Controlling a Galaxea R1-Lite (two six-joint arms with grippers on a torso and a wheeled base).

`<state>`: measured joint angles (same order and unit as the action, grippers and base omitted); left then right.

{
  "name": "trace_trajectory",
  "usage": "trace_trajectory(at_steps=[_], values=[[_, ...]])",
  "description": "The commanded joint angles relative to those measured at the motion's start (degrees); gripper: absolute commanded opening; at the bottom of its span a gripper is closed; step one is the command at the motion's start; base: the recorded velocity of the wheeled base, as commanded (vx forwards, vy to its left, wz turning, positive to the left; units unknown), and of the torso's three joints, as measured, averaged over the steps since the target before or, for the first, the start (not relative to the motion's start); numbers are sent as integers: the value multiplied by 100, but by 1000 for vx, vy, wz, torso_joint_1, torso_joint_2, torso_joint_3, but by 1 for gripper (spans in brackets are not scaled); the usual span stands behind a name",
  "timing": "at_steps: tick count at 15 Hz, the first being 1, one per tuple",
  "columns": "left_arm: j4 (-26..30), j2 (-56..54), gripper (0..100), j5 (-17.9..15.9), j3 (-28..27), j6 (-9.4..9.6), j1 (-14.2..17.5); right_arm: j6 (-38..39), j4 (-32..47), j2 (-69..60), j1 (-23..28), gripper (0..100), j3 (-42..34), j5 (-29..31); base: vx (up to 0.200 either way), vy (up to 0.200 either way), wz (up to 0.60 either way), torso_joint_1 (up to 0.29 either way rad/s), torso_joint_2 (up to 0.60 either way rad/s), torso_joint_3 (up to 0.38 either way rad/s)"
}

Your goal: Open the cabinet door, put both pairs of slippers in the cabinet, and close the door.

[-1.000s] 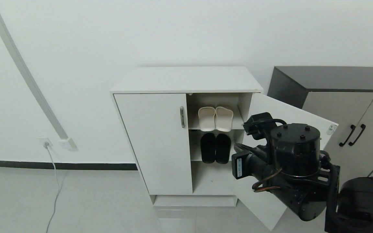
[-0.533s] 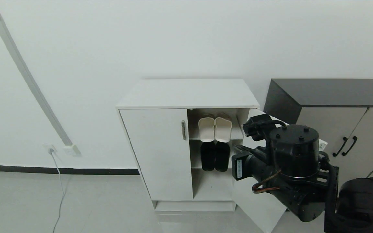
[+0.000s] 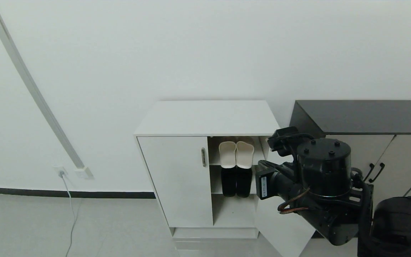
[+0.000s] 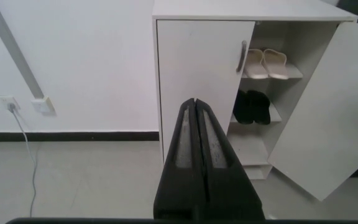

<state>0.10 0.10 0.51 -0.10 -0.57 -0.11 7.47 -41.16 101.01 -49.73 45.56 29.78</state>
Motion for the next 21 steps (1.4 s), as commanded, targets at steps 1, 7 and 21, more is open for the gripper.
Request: trace_trajectory(at_steps=[1,7,21], values=[[-1,-1,0,2,1,-4,-7,0,-7,6,-2,0,-12,1,0,0,0,188,-413,-227],[-1,-1,0,2,1,-4,-7,-9,-42,-2,7,0,-100,-7,0,0,0,167,-351,-194],[-1,-1,0,2,1,-4,-7,-53,-261,-20,112,0,-170,-7,0,0,-257,3,-4,-2]])
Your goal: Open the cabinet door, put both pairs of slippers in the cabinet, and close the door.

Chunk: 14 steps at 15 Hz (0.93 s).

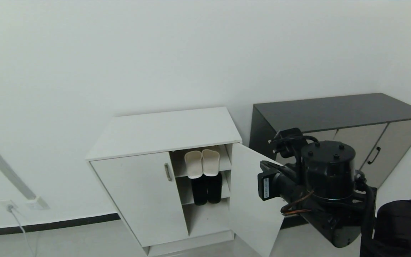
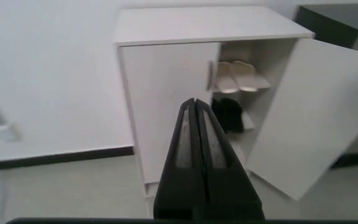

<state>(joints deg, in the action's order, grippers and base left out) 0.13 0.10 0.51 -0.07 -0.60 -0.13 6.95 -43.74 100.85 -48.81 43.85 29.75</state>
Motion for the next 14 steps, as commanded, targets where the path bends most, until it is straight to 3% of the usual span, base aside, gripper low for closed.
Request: trace_trajectory(at_steps=[1,6,10,14], values=[[-5,-1,0,2,-1,-2,5,-1,-21,5,47,0,1,5,0,0,0,0,0,0],[-5,-1,0,2,-1,-2,5,-124,-38,22,179,0,10,5,0,0,0,0,0,0],[-5,-1,0,2,-1,-2,5,-124,-38,128,407,0,115,-4,-150,0,0,4,3,1],[-5,-1,0,2,-1,-2,5,-124,-3,365,996,0,273,-373,0,0,0,0,0,0]])
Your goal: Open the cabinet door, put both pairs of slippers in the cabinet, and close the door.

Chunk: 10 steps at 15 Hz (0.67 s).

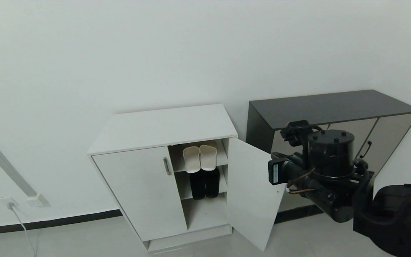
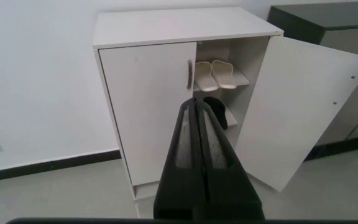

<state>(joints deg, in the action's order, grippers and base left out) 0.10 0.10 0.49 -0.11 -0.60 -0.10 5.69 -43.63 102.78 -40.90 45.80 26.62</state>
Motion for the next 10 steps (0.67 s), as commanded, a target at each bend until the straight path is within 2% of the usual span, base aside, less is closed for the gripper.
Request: trace_trajectory(at_steps=[1,6,10], values=[[-1,-1,0,4,2,-11,-8,2,-14,339,416,0,192,-114,0,0,0,0,0,0],[-1,-1,0,4,2,-2,-8,116,-5,1324,1400,0,878,-738,0,0,0,0,0,0],[-1,-1,0,4,2,-2,1,318,-5,1921,1901,0,1335,-1019,0,0,0,0,0,0]])
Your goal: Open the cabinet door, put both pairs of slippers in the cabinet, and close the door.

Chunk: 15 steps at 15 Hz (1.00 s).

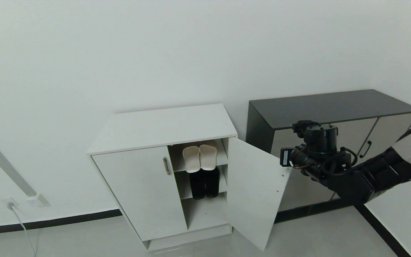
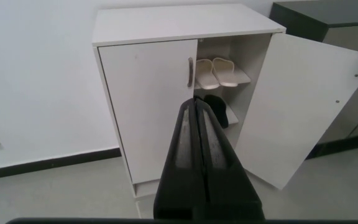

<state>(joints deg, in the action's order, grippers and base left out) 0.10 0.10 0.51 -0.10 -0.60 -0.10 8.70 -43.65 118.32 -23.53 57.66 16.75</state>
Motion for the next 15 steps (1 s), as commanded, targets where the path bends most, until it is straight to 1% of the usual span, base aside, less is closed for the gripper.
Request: trace_trajectory(at_steps=[1,4,7,15], values=[[-1,-1,0,2,1,-2,-8,96,-3,481,235,0,281,-40,0,0,0,0,0,0],[-1,-1,0,2,1,-2,1,175,-20,745,384,0,544,-190,0,0,0,0,0,0],[-1,-1,0,2,1,-2,1,246,-29,991,419,0,720,-198,0,0,0,0,0,0],[-1,-1,0,2,1,-11,-8,246,-38,1167,428,0,799,-190,0,0,0,0,0,0]])
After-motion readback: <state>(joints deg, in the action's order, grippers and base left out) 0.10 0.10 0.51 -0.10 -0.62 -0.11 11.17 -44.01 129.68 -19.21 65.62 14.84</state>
